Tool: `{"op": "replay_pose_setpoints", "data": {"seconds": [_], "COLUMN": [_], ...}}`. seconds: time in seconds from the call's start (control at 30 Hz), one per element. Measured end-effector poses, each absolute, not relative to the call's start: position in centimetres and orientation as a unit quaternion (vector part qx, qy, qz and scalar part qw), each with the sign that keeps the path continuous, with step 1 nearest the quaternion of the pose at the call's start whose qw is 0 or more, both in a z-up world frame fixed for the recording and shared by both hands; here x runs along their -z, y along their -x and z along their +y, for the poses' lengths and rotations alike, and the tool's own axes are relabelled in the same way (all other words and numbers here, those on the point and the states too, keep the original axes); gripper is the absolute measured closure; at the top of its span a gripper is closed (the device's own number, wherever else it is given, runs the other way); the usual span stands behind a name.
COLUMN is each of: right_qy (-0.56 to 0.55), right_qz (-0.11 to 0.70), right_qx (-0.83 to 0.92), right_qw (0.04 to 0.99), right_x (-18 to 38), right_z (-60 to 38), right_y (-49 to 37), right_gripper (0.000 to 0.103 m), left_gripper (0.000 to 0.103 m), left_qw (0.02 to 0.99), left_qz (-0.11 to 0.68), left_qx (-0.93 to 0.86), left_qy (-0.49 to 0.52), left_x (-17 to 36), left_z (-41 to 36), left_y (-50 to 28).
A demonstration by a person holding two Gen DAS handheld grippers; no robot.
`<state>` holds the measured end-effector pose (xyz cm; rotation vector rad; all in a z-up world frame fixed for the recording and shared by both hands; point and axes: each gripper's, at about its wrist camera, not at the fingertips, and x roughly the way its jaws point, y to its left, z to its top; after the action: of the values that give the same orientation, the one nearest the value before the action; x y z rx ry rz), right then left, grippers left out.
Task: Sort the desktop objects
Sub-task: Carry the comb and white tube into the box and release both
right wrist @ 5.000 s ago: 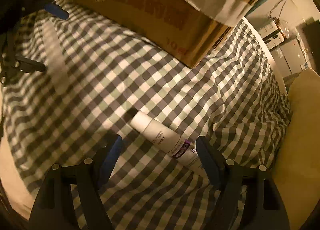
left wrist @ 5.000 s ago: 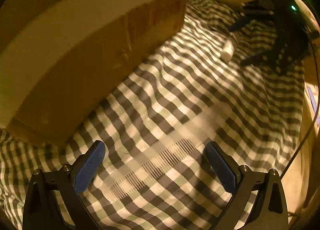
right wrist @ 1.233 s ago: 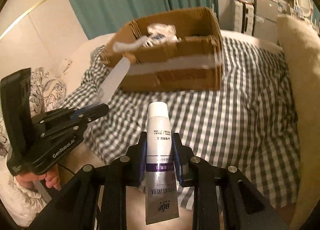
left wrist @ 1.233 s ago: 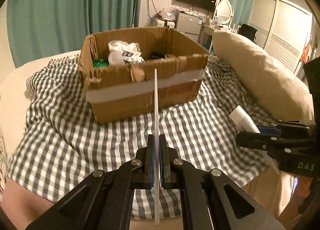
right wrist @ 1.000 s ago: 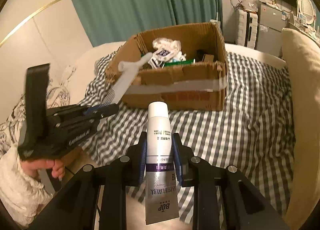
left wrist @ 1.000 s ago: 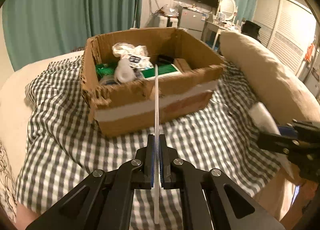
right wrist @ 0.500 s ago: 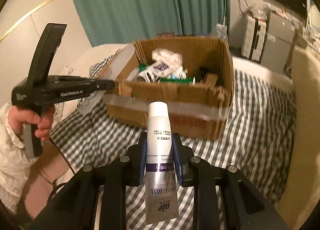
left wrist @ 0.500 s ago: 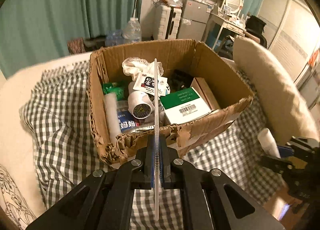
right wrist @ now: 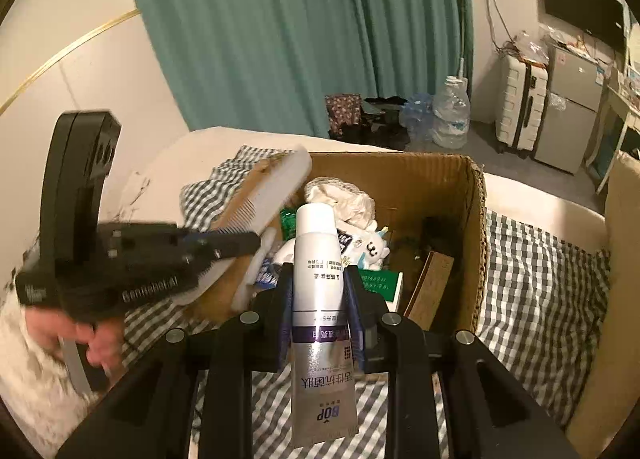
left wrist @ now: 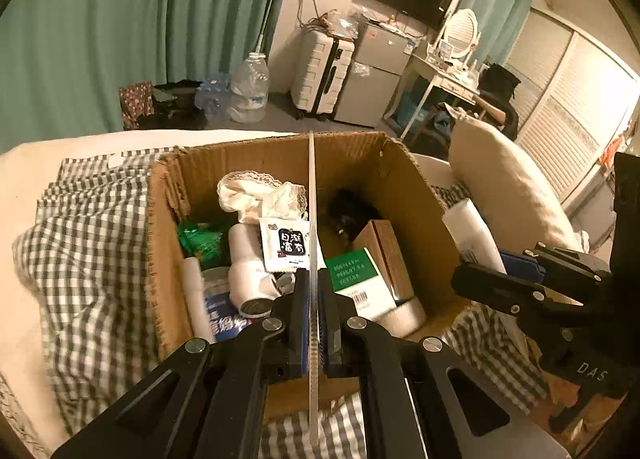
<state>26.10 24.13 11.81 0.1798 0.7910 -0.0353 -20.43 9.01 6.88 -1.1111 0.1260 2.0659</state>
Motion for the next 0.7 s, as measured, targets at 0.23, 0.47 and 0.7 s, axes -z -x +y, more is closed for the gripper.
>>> {"op": "replay_pose_setpoints", "data": {"seconds": [0.23,0.47,0.7], "right_qy": [-0.126,-0.124,-0.079], "right_qz": [0.324,0.285,0.337], "right_qx": [0.071,0.153,0.183], "right_qw": [0.935,0.938,0.92], "right_x": [-10.4,-10.3,-9.8], "right_z": [21.0,19.3,22.6], "right_y": [-25.7,-22.0,-19.4], "right_gripper": [0.013,0.0,0.0], "left_gripper": [0.0,0.0,0.0], "left_qw": [0.332,0.292,0.27], "left_qz": [0.061,0.062,0.003], "left_qx": [-0.869,-0.92,-0.924], "left_qy": [0.363,0.256,0.269], "left_x": [-5.7,-6.4,-6.0], "left_z": [9.1,4.4,0.8], "left_y": [20.6,16.4,14.1]}}
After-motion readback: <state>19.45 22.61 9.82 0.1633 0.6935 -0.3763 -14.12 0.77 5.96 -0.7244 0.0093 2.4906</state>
